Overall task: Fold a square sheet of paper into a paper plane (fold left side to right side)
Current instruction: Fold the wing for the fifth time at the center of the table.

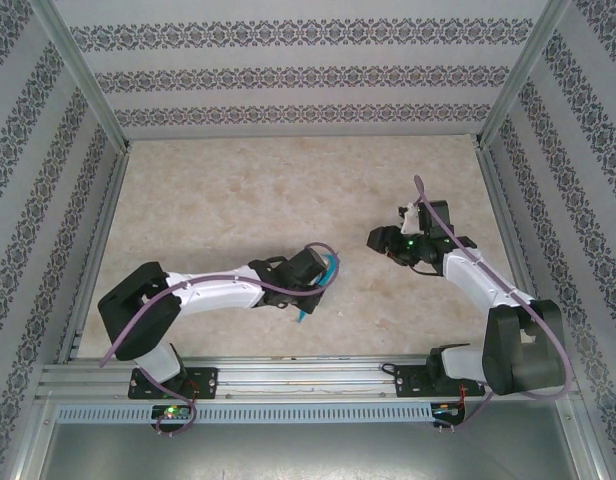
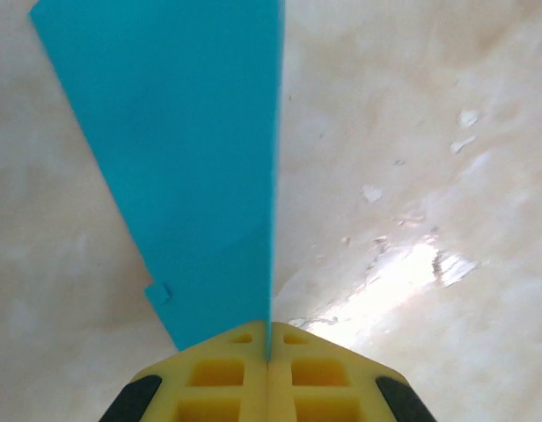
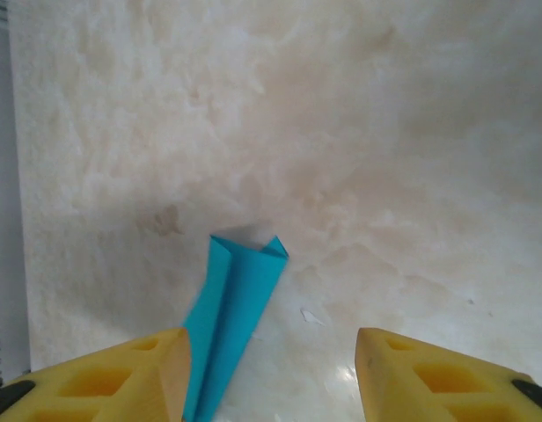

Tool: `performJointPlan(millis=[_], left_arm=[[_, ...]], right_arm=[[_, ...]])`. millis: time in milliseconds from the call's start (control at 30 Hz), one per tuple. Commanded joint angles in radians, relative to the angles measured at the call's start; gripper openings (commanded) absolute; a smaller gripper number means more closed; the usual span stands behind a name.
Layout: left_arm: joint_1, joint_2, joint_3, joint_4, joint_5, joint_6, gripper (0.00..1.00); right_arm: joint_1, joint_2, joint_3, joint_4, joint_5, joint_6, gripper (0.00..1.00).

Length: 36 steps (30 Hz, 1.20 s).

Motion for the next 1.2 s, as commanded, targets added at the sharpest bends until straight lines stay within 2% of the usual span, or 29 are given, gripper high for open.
performJointPlan(millis=[0,367,767,1167], left_arm=[[0.041,-0.027,-0.061,0.177,0.186,-0.096,0.0],[0.095,0.004,-0.132,0.382,0.312,-0.222,0.0],[0.129,0.098,-0.166,0.597,0.407,-0.357,0.0],[0.147,0.2,-0.151,0.724,0.469,-0.425,0.0]], right_arm=[[-0.003,-0.027,-0.05,0.041,-0.047,-0.054,0.56],[0.026,-0.028,-0.147,0.149,-0.119,-0.033,0.57],[0.109,-0.049,-0.191,0.191,0.008,0.079,0.54],[0.143,-0.009,-0.207,0.251,0.03,0.127,0.5]])
